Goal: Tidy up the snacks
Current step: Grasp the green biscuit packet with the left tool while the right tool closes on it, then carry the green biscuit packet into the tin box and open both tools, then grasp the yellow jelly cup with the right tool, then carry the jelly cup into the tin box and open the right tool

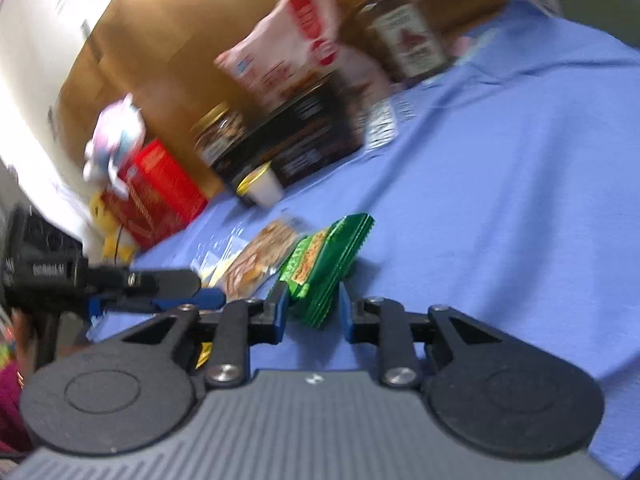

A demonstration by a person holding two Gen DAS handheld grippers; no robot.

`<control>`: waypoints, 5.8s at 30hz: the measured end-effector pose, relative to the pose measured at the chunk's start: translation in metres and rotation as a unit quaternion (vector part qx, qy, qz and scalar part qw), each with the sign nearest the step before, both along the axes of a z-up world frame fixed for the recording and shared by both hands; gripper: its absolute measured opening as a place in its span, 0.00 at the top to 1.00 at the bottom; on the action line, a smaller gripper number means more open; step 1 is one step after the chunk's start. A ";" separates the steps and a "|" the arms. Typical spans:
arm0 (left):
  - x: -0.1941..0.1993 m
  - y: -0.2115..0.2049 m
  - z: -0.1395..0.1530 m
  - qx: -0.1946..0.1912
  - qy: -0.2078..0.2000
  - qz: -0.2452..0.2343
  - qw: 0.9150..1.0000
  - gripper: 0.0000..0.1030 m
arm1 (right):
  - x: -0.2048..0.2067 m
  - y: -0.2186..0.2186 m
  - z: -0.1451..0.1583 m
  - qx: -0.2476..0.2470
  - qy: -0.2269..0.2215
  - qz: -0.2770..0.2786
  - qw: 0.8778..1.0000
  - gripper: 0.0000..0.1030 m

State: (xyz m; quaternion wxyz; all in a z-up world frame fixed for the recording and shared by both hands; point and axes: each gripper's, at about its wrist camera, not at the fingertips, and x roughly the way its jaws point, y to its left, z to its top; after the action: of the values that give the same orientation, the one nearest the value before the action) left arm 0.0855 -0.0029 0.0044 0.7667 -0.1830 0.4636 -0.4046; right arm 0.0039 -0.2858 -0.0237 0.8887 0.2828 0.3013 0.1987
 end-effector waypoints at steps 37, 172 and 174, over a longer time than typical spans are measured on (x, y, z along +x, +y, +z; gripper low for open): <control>0.004 0.010 0.014 -0.021 -0.036 0.039 0.998 0.66 | -0.014 0.023 0.023 0.025 -0.047 0.065 0.996 0.74; -0.078 0.126 0.031 0.091 -0.135 0.212 0.964 0.28 | 0.022 0.216 0.029 -0.205 -0.096 0.257 0.939 0.49; -0.081 0.115 0.028 0.106 -0.144 0.197 0.964 0.31 | 0.018 0.213 0.029 -0.208 -0.100 0.252 0.940 0.49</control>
State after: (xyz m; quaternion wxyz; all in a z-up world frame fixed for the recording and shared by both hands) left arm 0.0047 0.1121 0.0324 0.9050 -0.1282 0.3433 -0.2160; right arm 0.0218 -0.0723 0.0050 0.8742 -0.0145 0.3072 0.3759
